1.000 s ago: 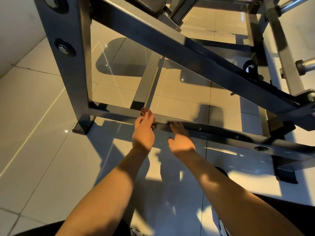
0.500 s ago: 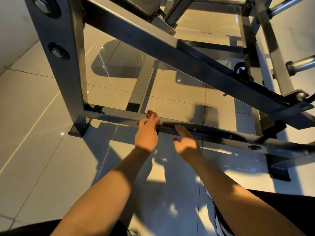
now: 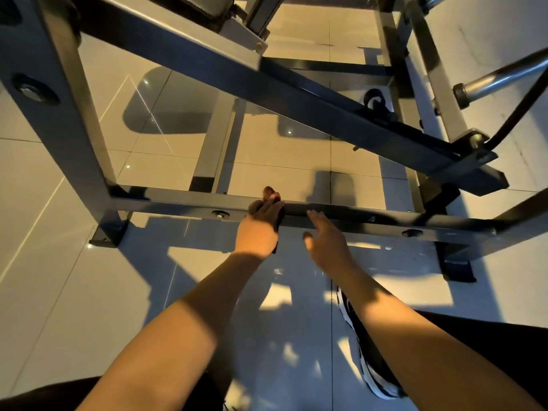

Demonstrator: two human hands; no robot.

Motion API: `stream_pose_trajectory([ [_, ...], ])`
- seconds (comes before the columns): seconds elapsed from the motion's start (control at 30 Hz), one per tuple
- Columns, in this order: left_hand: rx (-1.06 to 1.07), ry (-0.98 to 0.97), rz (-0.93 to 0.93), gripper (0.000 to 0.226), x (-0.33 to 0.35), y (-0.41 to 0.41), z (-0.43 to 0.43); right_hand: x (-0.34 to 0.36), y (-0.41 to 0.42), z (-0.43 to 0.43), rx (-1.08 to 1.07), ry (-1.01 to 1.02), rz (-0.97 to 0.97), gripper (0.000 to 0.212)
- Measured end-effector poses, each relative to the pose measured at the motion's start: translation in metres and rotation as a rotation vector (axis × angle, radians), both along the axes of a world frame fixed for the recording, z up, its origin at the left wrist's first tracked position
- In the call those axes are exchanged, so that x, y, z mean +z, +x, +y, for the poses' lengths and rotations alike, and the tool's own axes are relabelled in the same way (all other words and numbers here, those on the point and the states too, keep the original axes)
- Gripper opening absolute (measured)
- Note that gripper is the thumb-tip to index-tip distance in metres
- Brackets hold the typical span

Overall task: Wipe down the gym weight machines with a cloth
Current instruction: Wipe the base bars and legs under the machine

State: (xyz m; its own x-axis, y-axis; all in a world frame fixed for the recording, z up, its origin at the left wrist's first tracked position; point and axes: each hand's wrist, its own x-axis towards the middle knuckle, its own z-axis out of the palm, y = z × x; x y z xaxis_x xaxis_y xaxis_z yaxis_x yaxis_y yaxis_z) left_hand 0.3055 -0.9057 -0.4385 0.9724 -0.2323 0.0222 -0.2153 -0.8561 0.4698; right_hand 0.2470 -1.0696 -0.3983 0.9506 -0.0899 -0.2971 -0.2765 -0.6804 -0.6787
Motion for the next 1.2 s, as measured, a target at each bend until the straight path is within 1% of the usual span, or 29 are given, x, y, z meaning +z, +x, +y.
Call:
stream_pose_trajectory([
  [0.03,0.043,0.007,0.020,0.052,-0.002,0.001,0.004,0.000,-0.001,-0.003,0.000,0.012,0.001,0.057],
  [0.1,0.181,-0.044,0.047,0.053,-0.007,0.002,0.007,0.000,-0.004,-0.011,0.008,0.025,-0.004,0.056],
  [0.13,0.214,-0.074,0.036,0.054,-0.009,0.001,0.005,-0.002,-0.006,-0.015,0.000,0.031,-0.005,0.056],
  [0.23,0.148,-0.048,-0.010,0.054,-0.012,0.002,-0.018,-0.004,-0.015,-0.024,-0.086,0.027,-0.025,0.055],
  [0.3,0.093,-0.052,0.031,0.054,-0.007,-0.004,-0.040,-0.004,-0.020,-0.030,-0.127,-0.023,-0.068,0.054],
  [0.37,0.023,-0.111,0.038,0.053,-0.004,-0.015,-0.060,-0.004,-0.024,-0.034,-0.129,-0.075,-0.144,0.053],
  [0.43,-0.070,-0.133,0.018,0.054,-0.006,-0.026,-0.072,-0.007,-0.025,-0.039,-0.142,-0.082,-0.187,0.052],
  [0.53,-0.156,-0.055,0.018,0.060,-0.004,-0.023,-0.068,-0.008,-0.019,-0.042,-0.107,-0.069,-0.175,0.052],
  [0.57,-0.144,-0.029,0.008,0.059,-0.003,-0.020,-0.063,-0.004,-0.017,-0.042,-0.075,-0.052,-0.137,0.054],
  [0.63,-0.048,-0.035,-0.020,0.053,-0.002,-0.017,-0.052,-0.002,-0.013,-0.043,-0.042,-0.005,-0.041,0.056],
  [0.7,0.085,-0.103,-0.006,0.050,-0.006,-0.017,-0.044,-0.005,-0.012,-0.045,-0.044,0.032,-0.009,0.057],
  [0.77,0.156,-0.174,-0.028,0.047,-0.012,-0.020,-0.048,-0.006,-0.012,-0.046,-0.054,0.059,-0.017,0.057],
  [0.8,0.143,-0.194,-0.035,0.047,-0.013,-0.022,-0.055,-0.007,-0.012,-0.046,-0.058,0.065,-0.017,0.057],
  [0.9,-0.034,-0.185,-0.038,0.048,-0.015,-0.033,-0.086,-0.007,-0.012,-0.049,-0.081,0.083,-0.030,0.057],
  [0.97,-0.108,-0.204,-0.052,0.047,-0.015,-0.036,-0.099,-0.006,-0.011,-0.055,-0.109,0.085,-0.026,0.055],
  [1.0,-0.119,-0.208,-0.047,0.047,-0.013,-0.034,-0.101,-0.006,-0.011,-0.059,-0.114,0.078,-0.017,0.055],
  [1.1,-0.129,-0.111,0.005,0.050,-0.012,-0.024,-0.094,-0.007,-0.013,-0.066,-0.068,0.038,-0.011,0.055],
  [1.2,-0.020,-0.096,-0.025,0.046,-0.009,-0.022,-0.085,-0.008,-0.012,-0.062,-0.046,0.019,-0.027,0.058],
])
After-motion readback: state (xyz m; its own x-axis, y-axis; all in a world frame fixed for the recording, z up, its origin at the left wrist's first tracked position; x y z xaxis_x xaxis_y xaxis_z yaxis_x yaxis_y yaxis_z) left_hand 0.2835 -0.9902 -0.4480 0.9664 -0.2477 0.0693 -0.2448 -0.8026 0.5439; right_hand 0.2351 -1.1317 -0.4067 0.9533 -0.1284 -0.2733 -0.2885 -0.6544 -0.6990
